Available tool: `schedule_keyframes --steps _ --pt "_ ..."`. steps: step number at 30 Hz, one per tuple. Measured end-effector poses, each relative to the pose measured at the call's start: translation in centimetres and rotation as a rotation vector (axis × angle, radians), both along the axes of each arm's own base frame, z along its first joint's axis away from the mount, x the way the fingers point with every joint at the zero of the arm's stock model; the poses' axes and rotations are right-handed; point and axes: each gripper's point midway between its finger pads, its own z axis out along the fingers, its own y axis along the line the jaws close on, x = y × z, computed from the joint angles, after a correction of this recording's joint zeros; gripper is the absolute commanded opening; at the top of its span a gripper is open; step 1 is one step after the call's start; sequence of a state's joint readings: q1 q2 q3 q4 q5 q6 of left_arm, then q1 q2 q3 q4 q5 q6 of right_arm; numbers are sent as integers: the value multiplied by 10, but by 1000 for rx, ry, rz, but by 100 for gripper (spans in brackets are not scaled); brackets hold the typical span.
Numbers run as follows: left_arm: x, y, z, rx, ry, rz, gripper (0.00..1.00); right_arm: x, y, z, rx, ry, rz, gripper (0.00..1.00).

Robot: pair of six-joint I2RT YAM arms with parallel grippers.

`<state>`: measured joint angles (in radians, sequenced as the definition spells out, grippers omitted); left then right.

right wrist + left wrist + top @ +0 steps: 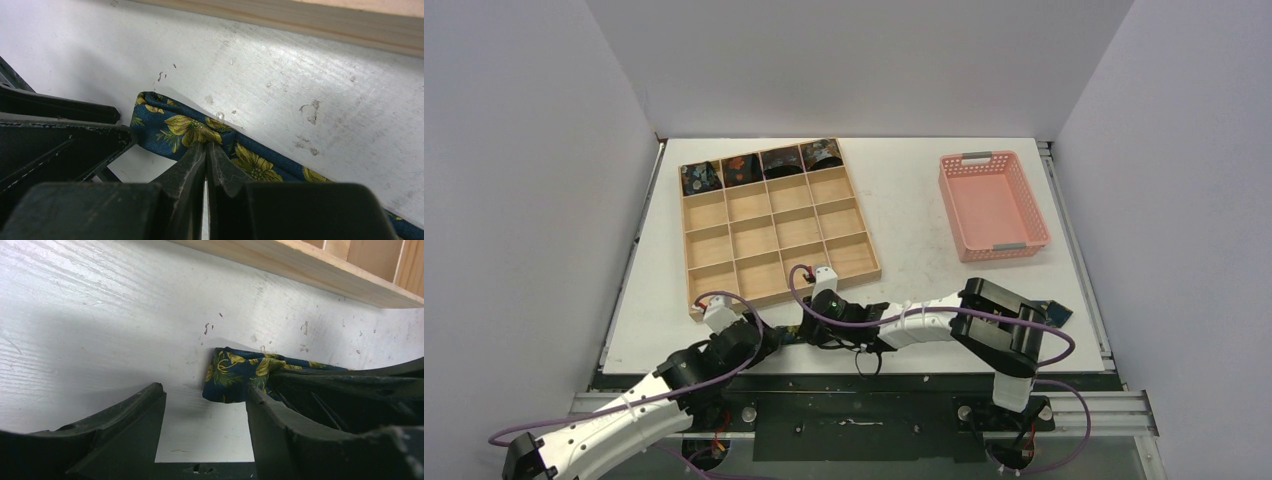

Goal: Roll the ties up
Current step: Pick up the tie at the center of the board.

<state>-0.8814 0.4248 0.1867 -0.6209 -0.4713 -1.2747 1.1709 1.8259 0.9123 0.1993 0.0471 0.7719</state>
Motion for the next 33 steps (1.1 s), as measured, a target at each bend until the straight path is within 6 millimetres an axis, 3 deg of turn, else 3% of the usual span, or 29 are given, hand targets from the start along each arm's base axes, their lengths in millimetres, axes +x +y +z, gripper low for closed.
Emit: schedule_keyframes --steps 9,19,25,33 --pt "6 -12 -2 26 5 -55 40 -1 -4 0 24 1 -5 5" --pt "12 -25 -6 -16 -40 -131 33 -1 -5 0 35 0 -3 5" --pt "16 -28 -7 -16 -48 -162 0 -4 -5 0 41 10 1 5" --pt "14 -33 -5 -12 -58 -218 0 -10 -16 5 17 32 -1 11"
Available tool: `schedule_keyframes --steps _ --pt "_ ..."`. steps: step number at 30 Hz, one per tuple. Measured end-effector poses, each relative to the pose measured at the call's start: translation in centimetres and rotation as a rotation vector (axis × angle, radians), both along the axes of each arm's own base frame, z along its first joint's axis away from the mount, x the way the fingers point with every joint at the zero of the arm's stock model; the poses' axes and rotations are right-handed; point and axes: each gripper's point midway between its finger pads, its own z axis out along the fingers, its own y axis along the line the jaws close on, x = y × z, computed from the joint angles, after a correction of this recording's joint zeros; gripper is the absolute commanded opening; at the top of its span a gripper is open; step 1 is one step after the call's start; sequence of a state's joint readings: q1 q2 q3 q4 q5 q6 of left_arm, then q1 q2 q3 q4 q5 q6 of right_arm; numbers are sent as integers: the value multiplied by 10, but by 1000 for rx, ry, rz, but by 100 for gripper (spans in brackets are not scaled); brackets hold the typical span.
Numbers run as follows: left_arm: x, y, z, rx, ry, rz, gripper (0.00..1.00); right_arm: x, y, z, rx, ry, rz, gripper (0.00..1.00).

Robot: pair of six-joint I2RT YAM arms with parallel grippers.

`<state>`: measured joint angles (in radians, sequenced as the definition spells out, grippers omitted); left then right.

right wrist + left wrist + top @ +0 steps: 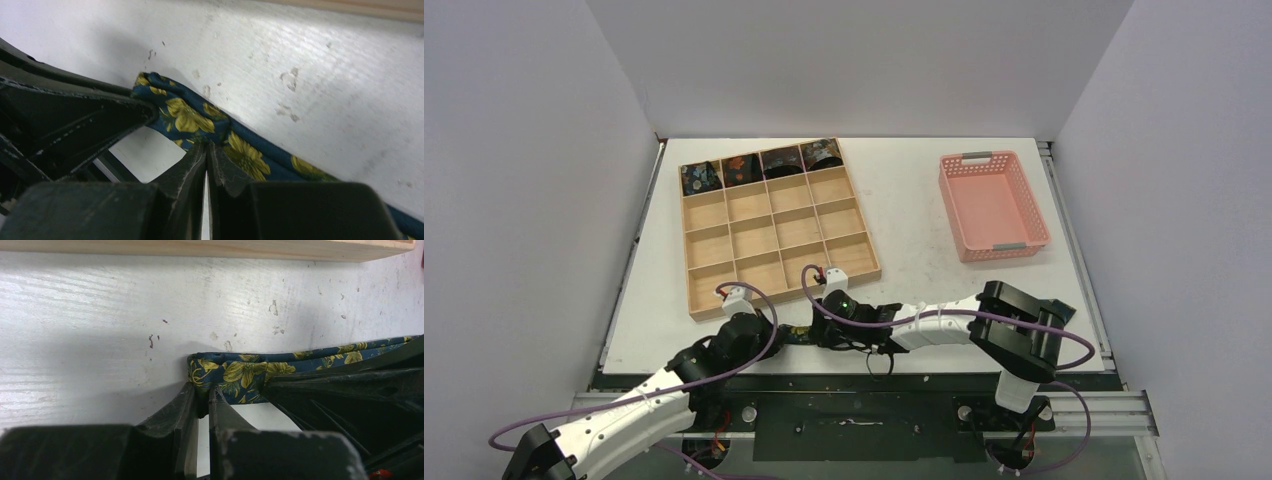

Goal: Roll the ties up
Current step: Pick up the tie at the center of the board.

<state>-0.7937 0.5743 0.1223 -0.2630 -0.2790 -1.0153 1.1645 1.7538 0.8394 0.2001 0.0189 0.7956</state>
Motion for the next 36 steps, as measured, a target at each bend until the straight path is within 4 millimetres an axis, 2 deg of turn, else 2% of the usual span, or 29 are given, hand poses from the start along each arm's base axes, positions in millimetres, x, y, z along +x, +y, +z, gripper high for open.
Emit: schedule_keyframes --steps 5,10,15,21,25,30,33,36 --pt "1 1 6 13 -3 -5 0 -3 -15 7 -41 9 -13 29" --pt "0 2 6 21 2 -5 0 4 -23 9 -50 15 -37 36" --pt "0 2 5 22 3 -5 0 11 -27 8 -51 30 -52 35" --pt "-3 6 3 45 19 -4 0 9 -27 6 -56 33 -45 27" --pt "-2 9 9 93 38 -2 0 10 -28 5 -62 31 -49 27" --pt "4 9 26 156 46 7 0 11 -33 4 -79 15 -64 24" --pt "3 9 27 227 64 -3 0 9 -38 5 -78 11 -65 20" --pt "2 11 27 294 71 -8 0 9 -33 9 -54 7 -58 16"
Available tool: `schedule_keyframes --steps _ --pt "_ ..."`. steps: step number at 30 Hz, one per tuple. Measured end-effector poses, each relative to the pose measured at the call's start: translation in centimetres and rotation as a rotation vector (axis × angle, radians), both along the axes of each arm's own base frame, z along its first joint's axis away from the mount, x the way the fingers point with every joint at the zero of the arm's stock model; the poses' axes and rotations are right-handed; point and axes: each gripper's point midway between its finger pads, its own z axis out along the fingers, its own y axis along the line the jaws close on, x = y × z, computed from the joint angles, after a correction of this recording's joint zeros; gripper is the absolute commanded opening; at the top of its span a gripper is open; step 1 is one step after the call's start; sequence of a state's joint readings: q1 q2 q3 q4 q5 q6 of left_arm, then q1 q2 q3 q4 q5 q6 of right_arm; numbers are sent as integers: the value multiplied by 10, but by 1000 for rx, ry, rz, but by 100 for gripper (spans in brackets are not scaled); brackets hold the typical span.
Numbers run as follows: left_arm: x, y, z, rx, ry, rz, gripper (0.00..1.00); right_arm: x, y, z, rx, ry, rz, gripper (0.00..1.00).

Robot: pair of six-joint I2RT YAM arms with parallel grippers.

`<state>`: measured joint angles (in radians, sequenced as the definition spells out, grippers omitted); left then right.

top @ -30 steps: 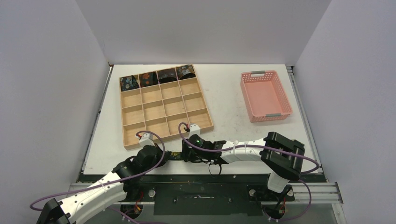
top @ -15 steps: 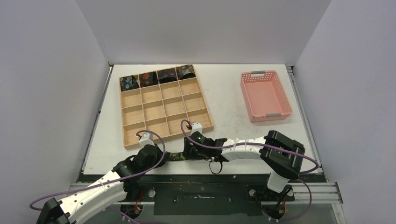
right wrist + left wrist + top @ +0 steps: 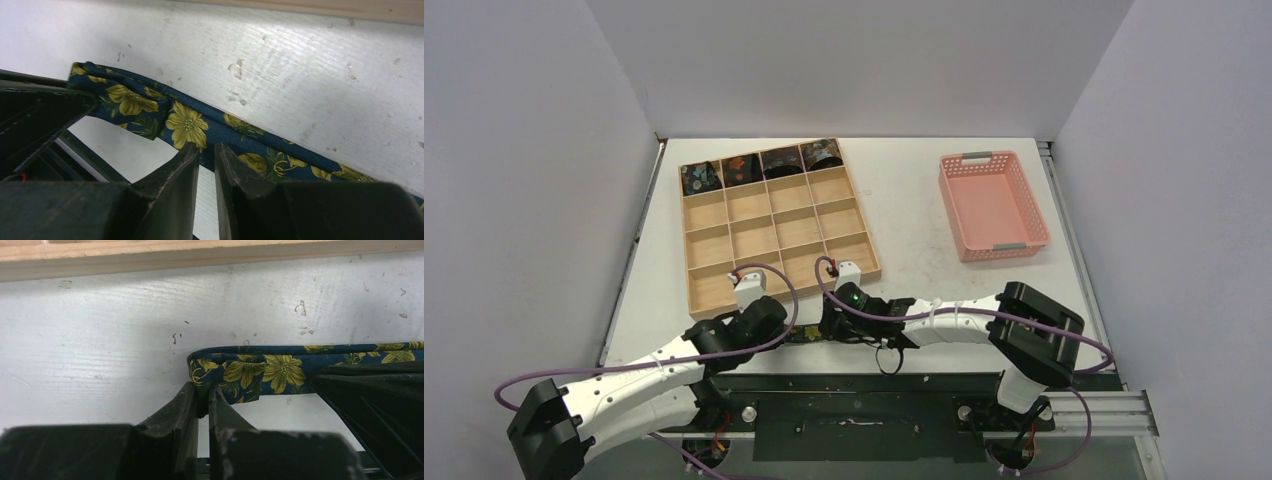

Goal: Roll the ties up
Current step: Pick up the tie at the center of the board.

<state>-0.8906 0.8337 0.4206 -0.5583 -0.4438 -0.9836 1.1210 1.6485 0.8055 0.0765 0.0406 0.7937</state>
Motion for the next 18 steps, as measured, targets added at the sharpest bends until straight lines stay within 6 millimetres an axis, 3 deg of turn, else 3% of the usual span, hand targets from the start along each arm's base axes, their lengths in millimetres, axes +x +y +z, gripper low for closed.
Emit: schedule_keyframes --steps 4,8,15,18 --pt "-1 4 -1 33 -6 3 0 -2 12 9 48 7 28 9" --pt "0 7 0 45 -13 15 0 -1 37 14 99 19 67 5" --pt "0 9 1 48 -19 20 0 -15 47 -17 82 98 111 5" --pt "1 11 2 53 -24 23 0 -15 55 -16 106 109 118 5"
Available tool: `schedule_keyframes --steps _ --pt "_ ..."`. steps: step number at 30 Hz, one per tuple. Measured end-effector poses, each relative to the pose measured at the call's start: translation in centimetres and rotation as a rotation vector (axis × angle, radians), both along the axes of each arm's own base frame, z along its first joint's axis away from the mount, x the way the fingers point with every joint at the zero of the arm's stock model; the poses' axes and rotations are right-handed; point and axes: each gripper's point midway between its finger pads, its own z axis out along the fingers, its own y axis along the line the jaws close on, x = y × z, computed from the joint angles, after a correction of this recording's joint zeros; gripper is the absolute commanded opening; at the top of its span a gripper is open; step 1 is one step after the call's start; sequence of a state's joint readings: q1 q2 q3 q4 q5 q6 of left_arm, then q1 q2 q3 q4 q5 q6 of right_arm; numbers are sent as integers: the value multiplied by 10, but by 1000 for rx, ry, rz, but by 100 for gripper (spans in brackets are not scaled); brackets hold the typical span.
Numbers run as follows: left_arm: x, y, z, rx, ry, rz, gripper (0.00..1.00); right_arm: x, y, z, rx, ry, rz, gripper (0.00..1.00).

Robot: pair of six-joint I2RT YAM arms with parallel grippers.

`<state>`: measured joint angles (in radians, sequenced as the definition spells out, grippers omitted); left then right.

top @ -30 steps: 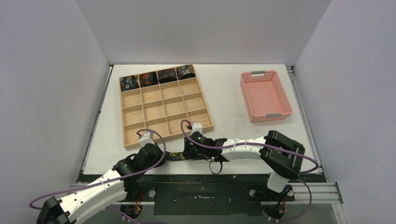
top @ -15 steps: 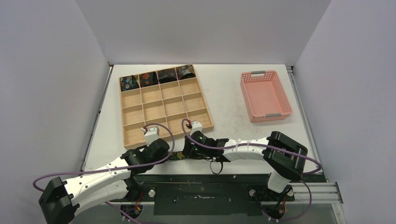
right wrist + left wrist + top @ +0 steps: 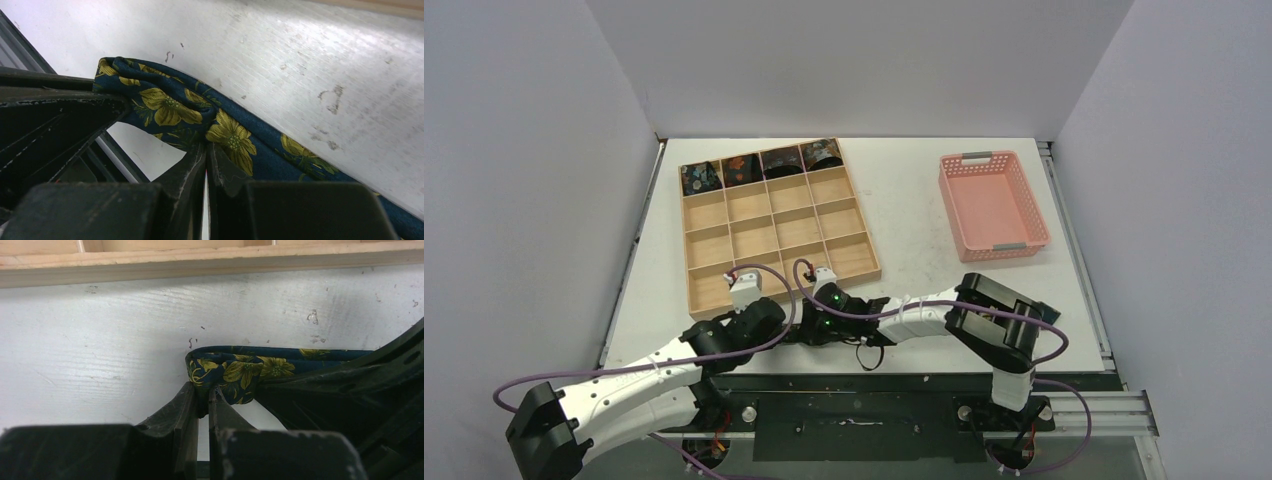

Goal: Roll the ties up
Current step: Pick up the tie at the center of the board.

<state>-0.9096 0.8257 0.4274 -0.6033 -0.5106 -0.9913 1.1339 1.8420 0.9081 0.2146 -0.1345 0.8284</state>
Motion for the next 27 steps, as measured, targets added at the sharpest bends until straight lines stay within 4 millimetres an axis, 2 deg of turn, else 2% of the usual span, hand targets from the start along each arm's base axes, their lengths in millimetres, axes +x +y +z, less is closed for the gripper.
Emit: schedule_keyframes --steps 9,21,27 --pt "-1 -3 6 -14 -17 -15 0 1 20 -1 48 30 10 5" --pt "2 -27 26 -50 -66 -101 0 3 45 -1 148 52 20 5" --pt "5 -33 26 23 -65 -126 0 5 40 0 170 52 3 5"
